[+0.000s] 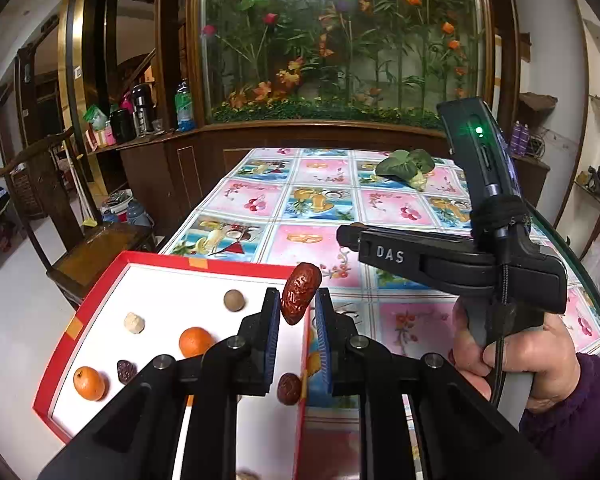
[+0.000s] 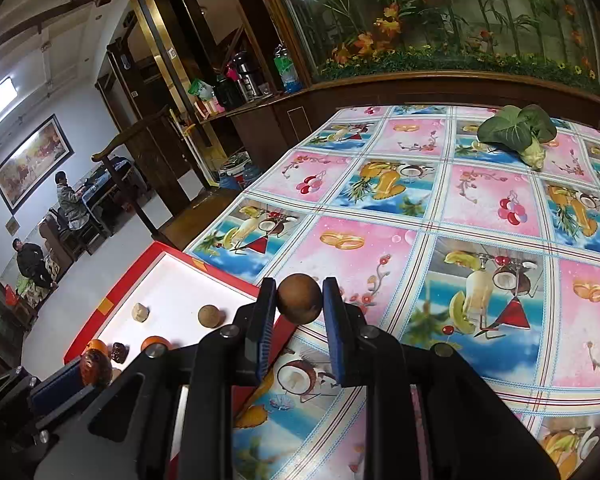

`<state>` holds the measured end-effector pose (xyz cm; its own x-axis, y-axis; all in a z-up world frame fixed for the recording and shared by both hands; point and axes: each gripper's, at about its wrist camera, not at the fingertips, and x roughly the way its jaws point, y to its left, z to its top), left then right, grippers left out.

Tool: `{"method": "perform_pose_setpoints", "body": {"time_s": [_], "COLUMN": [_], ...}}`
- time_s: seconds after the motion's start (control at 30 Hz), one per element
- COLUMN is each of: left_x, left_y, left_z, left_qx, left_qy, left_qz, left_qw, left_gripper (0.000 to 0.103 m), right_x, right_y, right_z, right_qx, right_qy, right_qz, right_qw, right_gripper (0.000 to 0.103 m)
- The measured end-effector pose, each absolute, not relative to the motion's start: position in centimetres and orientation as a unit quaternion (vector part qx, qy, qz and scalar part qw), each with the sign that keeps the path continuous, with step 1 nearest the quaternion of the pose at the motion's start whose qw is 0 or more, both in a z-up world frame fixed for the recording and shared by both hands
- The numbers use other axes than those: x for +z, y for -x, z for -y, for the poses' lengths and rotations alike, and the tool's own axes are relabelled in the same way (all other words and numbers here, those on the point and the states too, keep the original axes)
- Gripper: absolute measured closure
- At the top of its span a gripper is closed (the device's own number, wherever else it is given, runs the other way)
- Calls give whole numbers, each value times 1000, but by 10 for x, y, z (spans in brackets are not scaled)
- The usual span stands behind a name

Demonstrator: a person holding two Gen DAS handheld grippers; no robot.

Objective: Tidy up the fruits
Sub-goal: 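Carry the nut into the tray and open the right gripper while the left releases the date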

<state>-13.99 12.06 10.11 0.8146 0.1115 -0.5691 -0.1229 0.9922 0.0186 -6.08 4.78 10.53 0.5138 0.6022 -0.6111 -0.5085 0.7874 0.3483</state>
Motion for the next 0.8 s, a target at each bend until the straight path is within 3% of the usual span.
{"method": "perform_pose_setpoints", "body": {"time_s": [0.8], "left_x": [86], "left_y": [176], "left_z": [-185], "left_qx": [139], "left_qy": [29], "left_qz": [-310], "left_qw": [940], "left_gripper": [87], "right_x": [98], "right_y": [101], "right_z": [-84], "right_qx": [379], "right_qy": [-20], "right_qz": [-364], "right_qw": [851], "right_gripper": [77]}}
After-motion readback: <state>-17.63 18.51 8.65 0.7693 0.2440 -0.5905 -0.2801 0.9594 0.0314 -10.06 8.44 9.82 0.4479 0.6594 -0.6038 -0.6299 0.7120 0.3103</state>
